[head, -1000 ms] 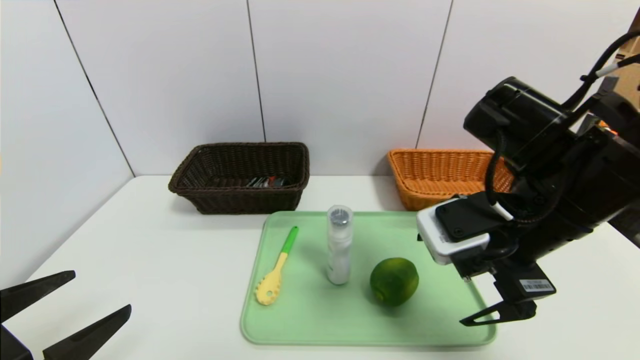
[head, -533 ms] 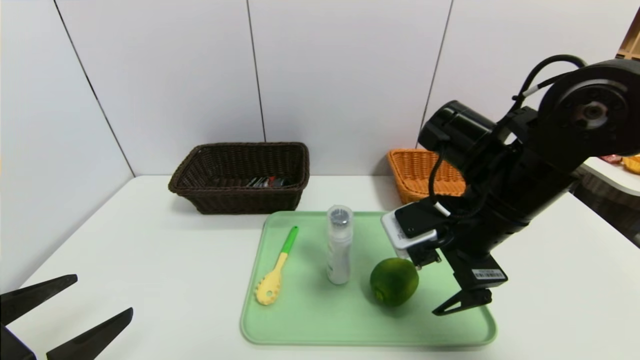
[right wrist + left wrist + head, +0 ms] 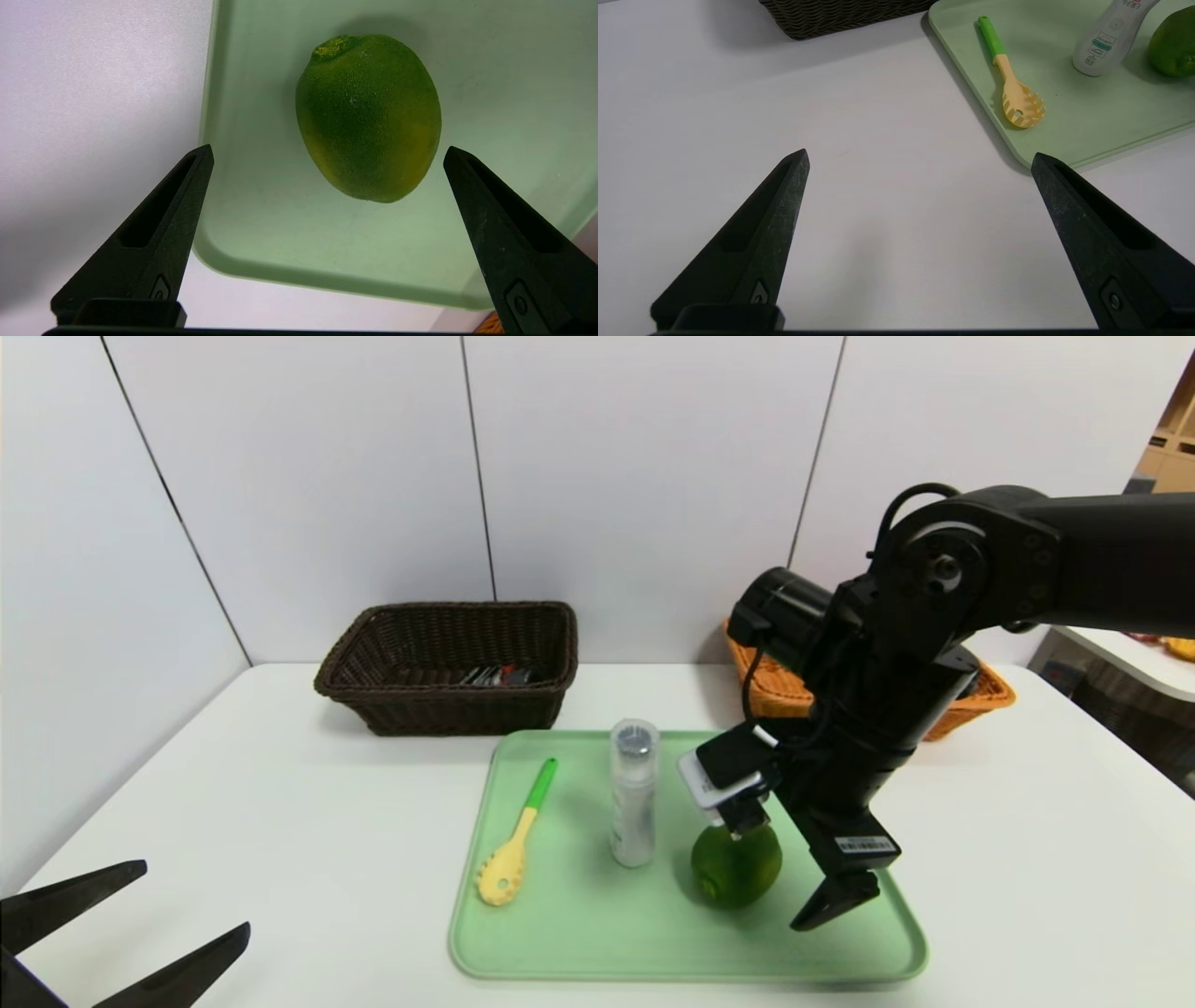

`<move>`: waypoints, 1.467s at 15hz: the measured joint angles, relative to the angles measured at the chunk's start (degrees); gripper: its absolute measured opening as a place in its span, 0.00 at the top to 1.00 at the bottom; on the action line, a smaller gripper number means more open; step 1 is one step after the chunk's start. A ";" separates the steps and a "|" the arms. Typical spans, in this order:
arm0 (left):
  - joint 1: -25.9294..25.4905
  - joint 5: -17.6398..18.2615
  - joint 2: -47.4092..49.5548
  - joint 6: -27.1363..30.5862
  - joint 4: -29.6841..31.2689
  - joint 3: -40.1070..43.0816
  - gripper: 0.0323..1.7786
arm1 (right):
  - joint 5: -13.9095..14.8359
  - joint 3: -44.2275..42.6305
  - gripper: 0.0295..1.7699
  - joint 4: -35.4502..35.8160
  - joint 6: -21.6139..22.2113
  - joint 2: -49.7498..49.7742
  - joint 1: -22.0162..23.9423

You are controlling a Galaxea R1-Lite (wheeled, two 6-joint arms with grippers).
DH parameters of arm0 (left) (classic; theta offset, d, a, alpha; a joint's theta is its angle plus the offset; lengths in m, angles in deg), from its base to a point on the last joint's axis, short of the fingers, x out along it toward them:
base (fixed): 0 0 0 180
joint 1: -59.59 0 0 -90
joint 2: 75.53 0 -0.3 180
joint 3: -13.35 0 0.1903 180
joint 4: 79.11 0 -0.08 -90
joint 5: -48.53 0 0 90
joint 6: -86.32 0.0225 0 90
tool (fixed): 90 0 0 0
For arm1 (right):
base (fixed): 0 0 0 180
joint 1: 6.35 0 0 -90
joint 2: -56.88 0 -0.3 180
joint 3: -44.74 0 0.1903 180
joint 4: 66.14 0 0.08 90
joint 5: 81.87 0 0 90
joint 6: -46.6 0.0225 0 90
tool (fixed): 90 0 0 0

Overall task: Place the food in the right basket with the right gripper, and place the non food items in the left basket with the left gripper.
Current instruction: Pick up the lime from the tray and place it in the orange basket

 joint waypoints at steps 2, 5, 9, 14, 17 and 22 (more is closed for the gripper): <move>0.00 0.00 -0.06 0.00 -0.06 0.04 0.05 | -0.05 -0.66 0.04 0.11 -0.44 -1.82 0.12; 0.00 0.02 -0.28 0.00 -0.04 0.34 0.05 | -0.13 -1.33 0.04 0.22 -0.74 -4.17 0.12; 0.04 0.06 -0.37 0.06 0.07 1.00 0.05 | -0.22 -1.46 0.04 0.28 -0.82 -6.17 0.12; 0.09 0.02 -0.37 0.01 0.13 1.61 0.05 | -0.55 -1.46 0.24 0.37 -0.74 -7.11 0.12; 0.09 0.34 -0.33 0.06 0.18 1.88 0.05 | -0.59 -1.44 0.40 0.33 -0.82 -7.23 0.12; 0.09 0.56 -0.28 0.06 0.24 1.83 0.05 | -0.41 -1.22 0.42 0.15 -0.83 -6.78 0.10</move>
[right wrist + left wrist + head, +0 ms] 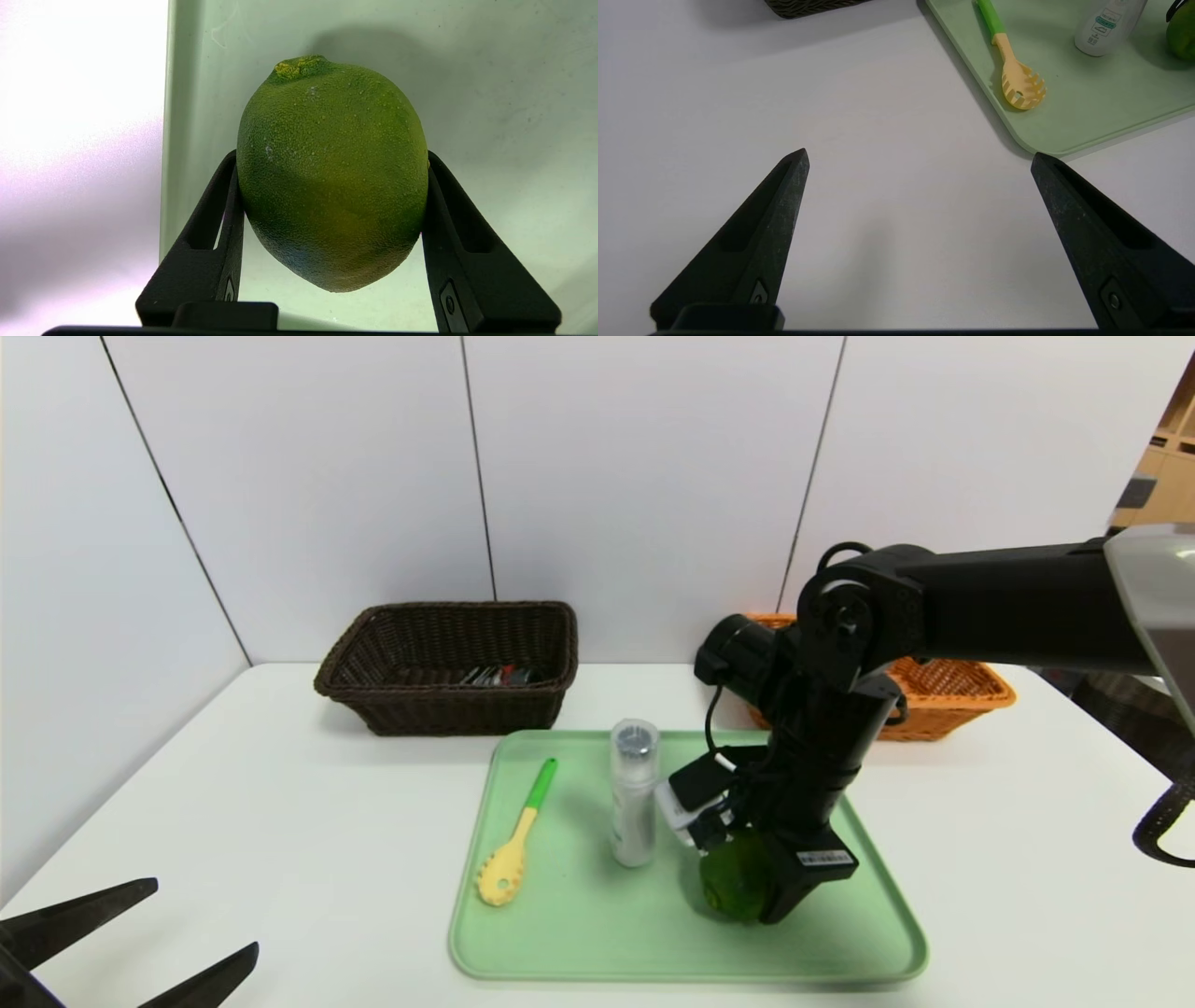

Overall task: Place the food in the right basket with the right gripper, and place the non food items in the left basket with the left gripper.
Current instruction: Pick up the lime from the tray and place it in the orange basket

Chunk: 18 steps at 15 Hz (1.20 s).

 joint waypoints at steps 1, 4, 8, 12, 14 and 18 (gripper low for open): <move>0.00 0.00 0.00 0.02 0.02 0.00 0.05 | 0.11 0.00 0.42 0.02 0.06 0.41 0.02; 0.00 -0.04 0.17 0.05 0.00 0.28 0.05 | 0.57 -1.93 0.42 0.05 0.72 2.40 0.63; 0.00 -0.11 0.55 0.05 0.05 0.17 0.05 | 0.55 -8.51 0.43 0.20 0.87 6.23 2.15; 0.00 -0.12 0.72 0.09 0.02 -0.06 0.05 | 0.55 -9.58 0.43 6.78 4.19 11.98 2.85; 0.00 -0.12 0.77 0.11 0.11 -0.35 0.05 | 2.16 -8.33 0.43 13.64 7.17 14.52 2.56; 0.01 0.05 0.78 0.06 0.24 -0.88 0.05 | 7.78 -3.52 0.43 32.35 17.43 17.51 2.45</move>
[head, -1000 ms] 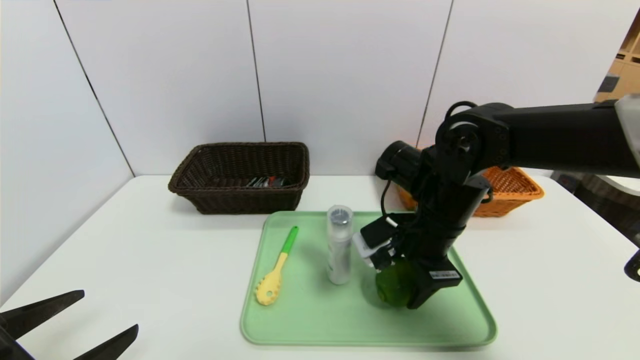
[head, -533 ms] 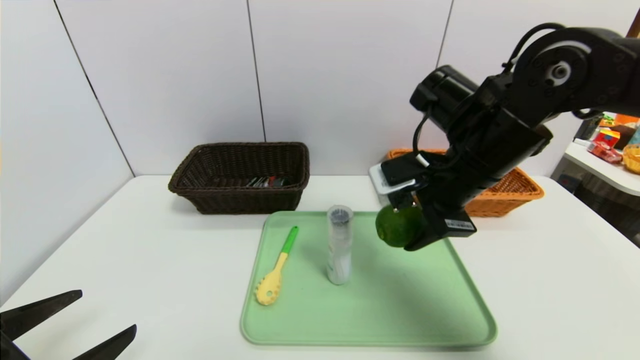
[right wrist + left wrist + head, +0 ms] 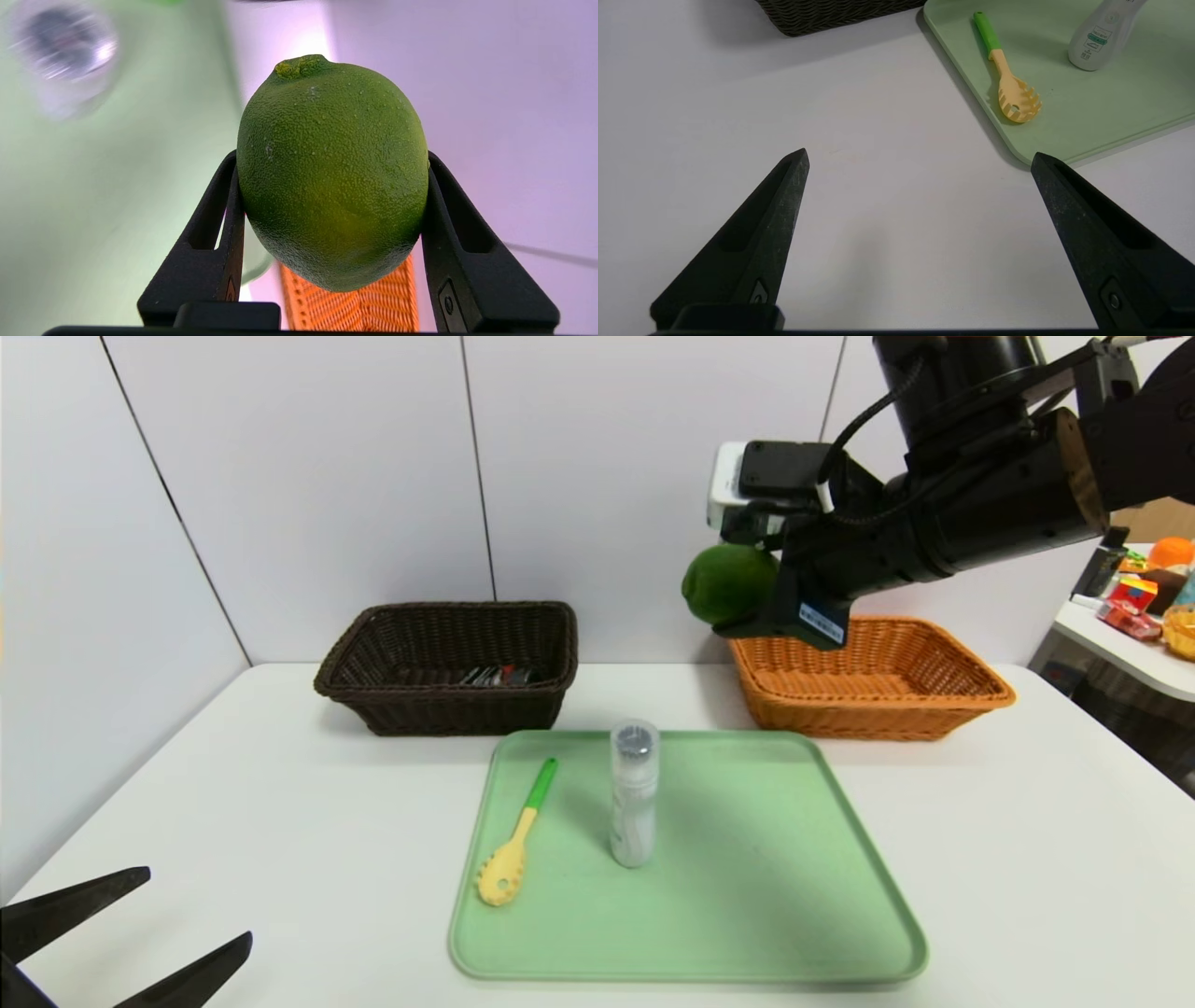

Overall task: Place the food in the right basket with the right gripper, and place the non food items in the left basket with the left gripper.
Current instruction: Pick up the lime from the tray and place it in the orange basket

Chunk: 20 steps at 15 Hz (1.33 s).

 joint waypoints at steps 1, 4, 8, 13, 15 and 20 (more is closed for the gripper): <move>0.02 0.06 0.00 0.07 -0.02 0.00 0.05 | 1.01 2.07 0.43 4.00 2.94 0.62 -0.04; 0.07 0.37 0.00 0.18 -0.05 -0.39 0.05 | 4.34 9.92 0.43 15.43 11.85 2.43 0.18; 0.05 0.46 0.00 0.29 -0.16 -0.43 0.05 | 6.90 18.14 0.43 23.74 20.88 4.57 3.66; -0.01 0.46 0.13 0.30 -0.16 -0.33 0.05 | 9.61 21.07 0.43 26.31 31.03 4.90 10.72; -0.01 0.41 0.18 0.29 -0.16 -0.33 0.05 | 9.61 22.74 0.43 26.90 31.96 4.84 14.58; -0.01 0.26 0.22 0.30 -0.16 -0.20 0.05 | 8.31 29.42 0.43 35.38 33.02 3.55 22.87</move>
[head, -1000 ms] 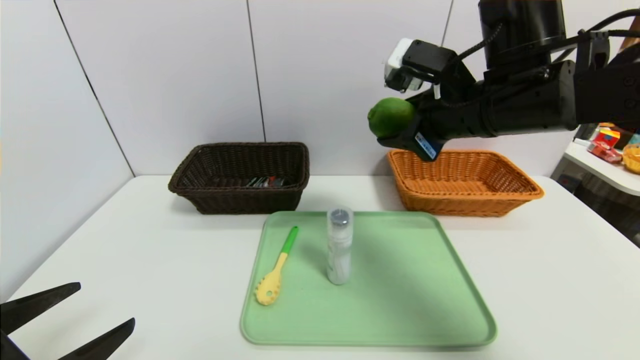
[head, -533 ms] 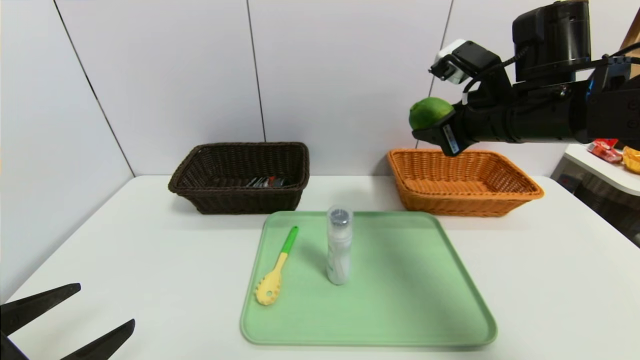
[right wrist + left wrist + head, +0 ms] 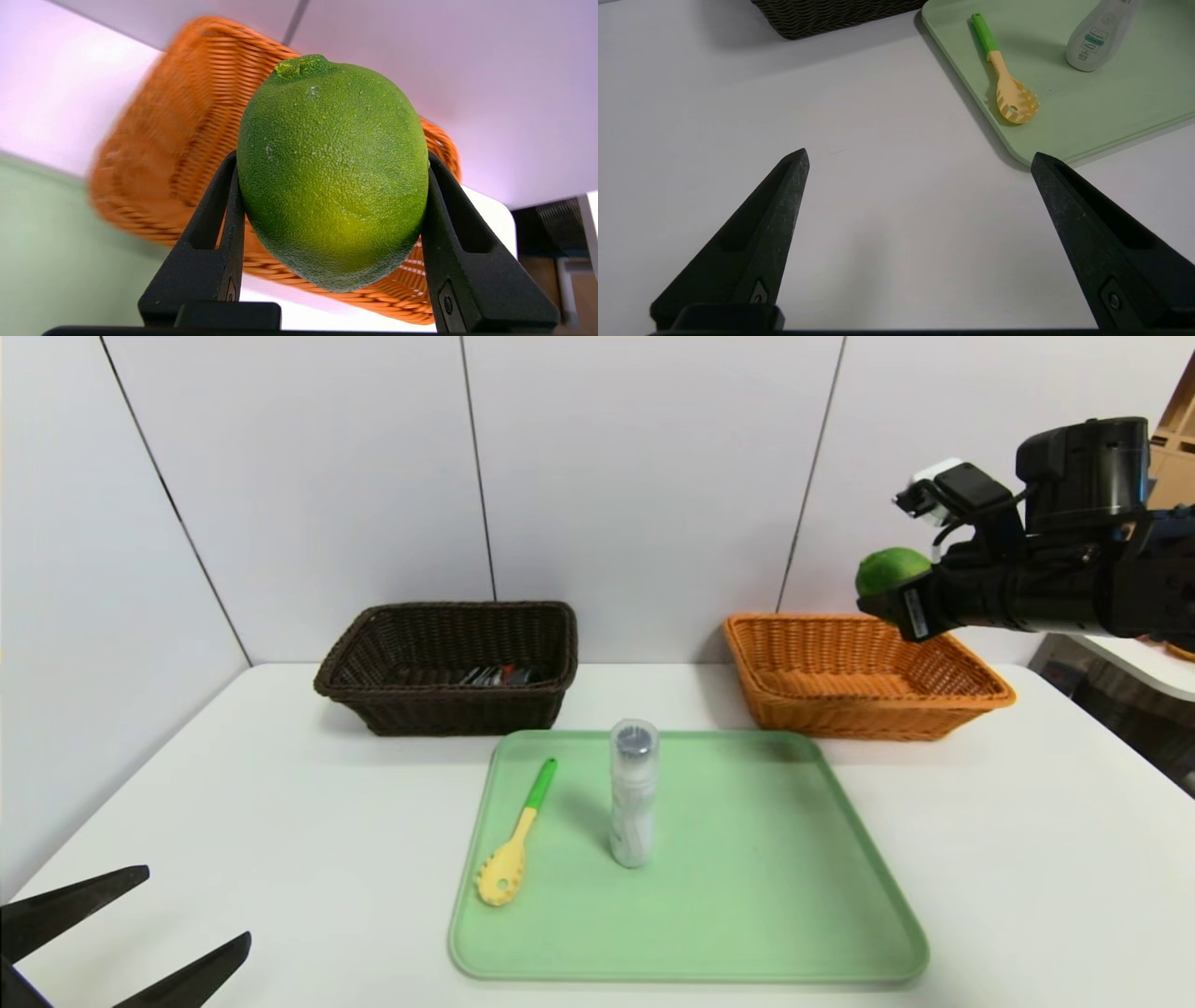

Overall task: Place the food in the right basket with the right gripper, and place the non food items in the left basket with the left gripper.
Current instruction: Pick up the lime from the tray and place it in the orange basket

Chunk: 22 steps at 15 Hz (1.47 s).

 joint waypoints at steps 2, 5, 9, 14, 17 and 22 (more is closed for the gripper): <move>-0.05 0.00 0.11 0.05 0.00 0.13 0.05 | -1.41 1.38 0.43 2.82 0.00 -1.16 2.05; -0.09 -0.06 0.66 0.10 -0.33 0.33 0.05 | -2.95 1.76 0.43 2.90 0.10 -3.36 3.23; -0.22 -0.09 1.23 0.10 -0.44 0.50 0.05 | -2.97 -3.28 0.43 -2.69 0.85 -5.99 3.29; -0.20 0.00 0.57 0.21 -0.30 0.02 0.05 | -3.21 -14.03 0.43 -14.92 3.57 -9.37 2.62; -0.16 0.00 0.22 0.16 -0.30 -0.06 0.05 | -2.79 -17.44 0.43 -18.83 4.05 -11.52 2.01; -0.22 0.00 0.02 0.16 -0.33 -0.06 0.05 | -3.07 -21.24 0.43 -19.44 5.07 -14.60 1.24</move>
